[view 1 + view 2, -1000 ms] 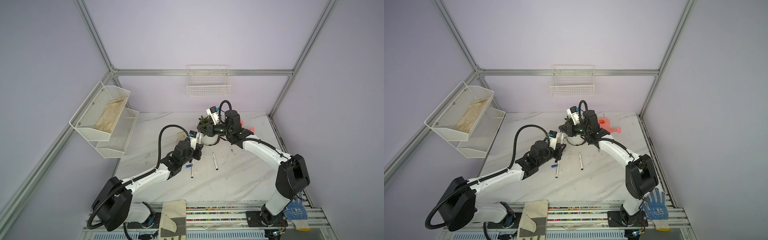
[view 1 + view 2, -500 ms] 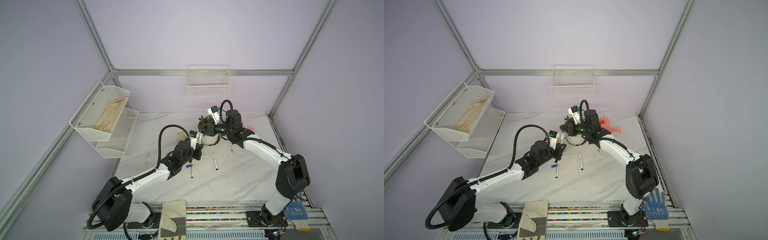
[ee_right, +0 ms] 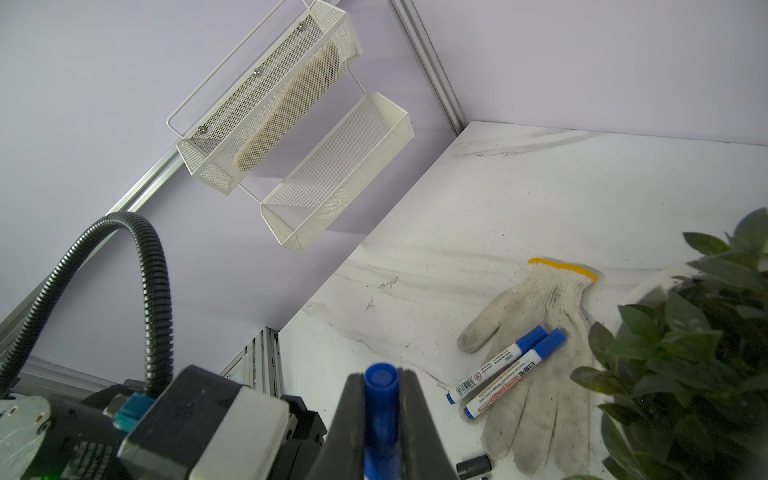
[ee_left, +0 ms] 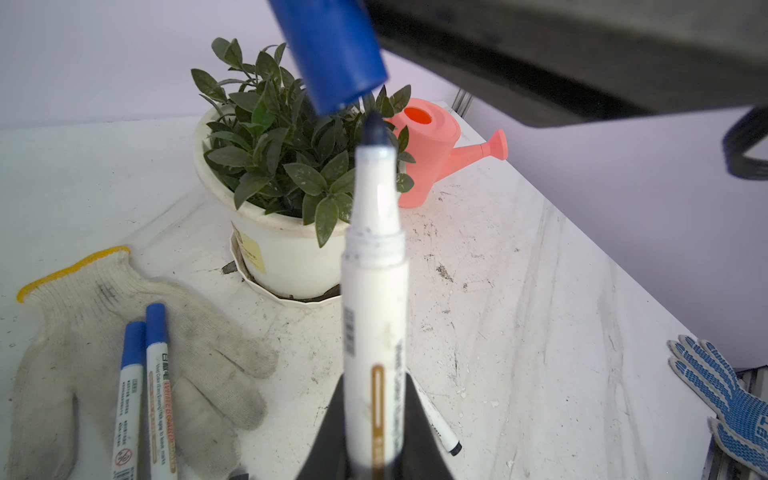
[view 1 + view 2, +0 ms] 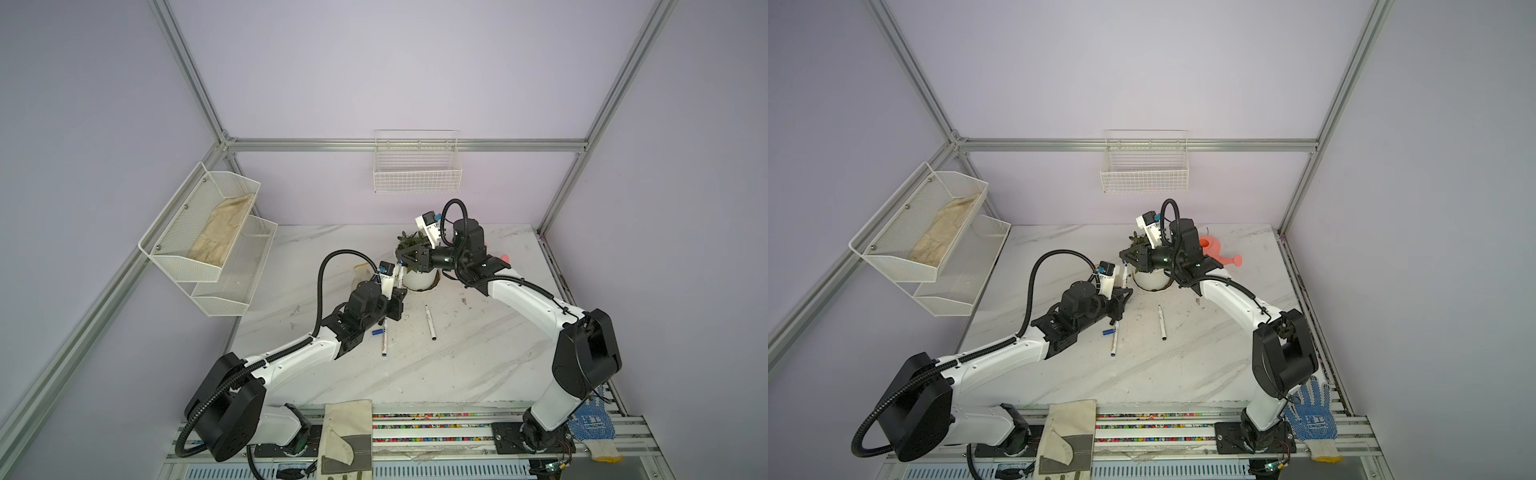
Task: Insert the pens into the pen caps
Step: 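Press the blue cap onto the marker tip with the right gripper while left holds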
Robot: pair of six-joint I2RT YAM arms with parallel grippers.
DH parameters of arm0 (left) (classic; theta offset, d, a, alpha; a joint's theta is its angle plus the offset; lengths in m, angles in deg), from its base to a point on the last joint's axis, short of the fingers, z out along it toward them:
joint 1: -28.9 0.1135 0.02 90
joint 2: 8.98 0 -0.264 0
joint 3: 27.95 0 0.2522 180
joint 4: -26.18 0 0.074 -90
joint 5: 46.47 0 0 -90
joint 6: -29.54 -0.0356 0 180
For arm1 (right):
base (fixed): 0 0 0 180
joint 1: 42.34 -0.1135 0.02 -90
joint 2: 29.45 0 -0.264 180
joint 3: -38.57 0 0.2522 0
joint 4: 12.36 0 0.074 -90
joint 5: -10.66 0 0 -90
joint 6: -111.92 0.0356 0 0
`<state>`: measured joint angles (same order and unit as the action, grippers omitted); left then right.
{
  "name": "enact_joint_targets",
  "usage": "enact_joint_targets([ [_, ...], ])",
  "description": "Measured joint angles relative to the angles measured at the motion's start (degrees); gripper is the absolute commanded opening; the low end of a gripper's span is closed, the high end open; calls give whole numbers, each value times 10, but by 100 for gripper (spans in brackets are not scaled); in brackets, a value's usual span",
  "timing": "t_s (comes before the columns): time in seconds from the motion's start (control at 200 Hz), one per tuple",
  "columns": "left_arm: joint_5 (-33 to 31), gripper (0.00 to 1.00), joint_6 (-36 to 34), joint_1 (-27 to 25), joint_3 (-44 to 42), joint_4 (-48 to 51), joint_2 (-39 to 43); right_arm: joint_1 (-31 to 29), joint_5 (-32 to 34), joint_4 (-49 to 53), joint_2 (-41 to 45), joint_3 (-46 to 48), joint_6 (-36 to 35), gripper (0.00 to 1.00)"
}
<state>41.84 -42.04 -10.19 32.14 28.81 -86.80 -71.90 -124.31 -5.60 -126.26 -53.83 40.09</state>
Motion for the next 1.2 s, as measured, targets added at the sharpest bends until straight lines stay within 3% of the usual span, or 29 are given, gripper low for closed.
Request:
enact_joint_targets([
  [0.56,-1,0,9,-2,0,-12,0,0,-13,3,23,30,-3,0],
  [1.2,101,0,8,20,1,-89,-16,35,-82,14,62,48,-8,0],
])
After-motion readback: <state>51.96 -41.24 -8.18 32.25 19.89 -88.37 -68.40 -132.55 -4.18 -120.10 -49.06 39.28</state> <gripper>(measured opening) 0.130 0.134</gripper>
